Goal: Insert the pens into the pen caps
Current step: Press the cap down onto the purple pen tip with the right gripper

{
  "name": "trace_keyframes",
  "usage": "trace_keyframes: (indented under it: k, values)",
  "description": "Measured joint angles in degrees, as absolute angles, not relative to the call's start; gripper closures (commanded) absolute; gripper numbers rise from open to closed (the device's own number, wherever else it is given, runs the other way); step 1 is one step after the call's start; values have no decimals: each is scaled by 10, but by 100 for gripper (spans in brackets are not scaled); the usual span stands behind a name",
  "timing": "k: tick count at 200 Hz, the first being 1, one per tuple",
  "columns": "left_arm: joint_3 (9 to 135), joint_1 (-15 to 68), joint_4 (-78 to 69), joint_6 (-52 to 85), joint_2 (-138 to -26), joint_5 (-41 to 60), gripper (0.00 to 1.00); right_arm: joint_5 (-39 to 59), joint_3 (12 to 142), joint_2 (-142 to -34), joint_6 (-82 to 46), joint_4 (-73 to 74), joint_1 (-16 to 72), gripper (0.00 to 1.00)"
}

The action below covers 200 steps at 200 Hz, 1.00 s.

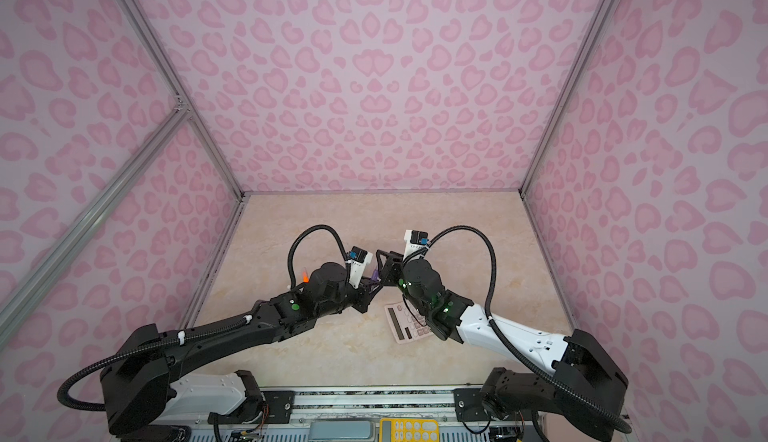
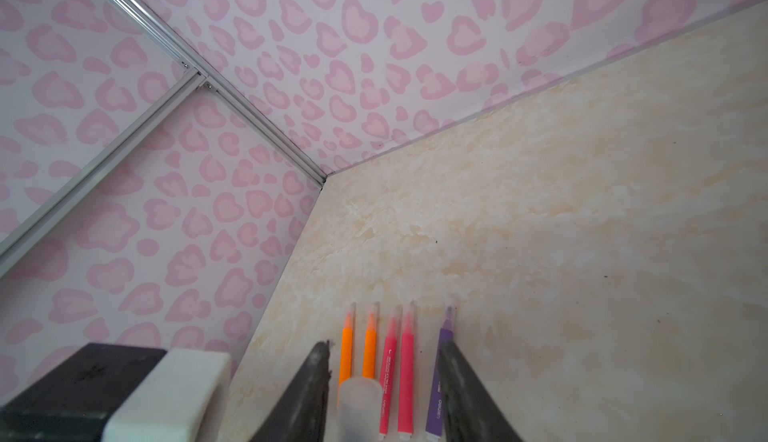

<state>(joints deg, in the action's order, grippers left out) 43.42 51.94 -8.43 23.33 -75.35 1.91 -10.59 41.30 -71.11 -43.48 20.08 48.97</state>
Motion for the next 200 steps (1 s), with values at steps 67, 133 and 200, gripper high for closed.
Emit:
trace_keyframes:
  k: [67,133,200]
  values:
    - [436,520,-87,233,-758,31,97,-72,445,-741,-429,174,479,57]
    - [439,520,-87,233,-763,32,97,-59,454,-746,-422,171,472,74]
    - [438,520,-86,235,-761,32,97,-55,458,-750,-419,174,468,100]
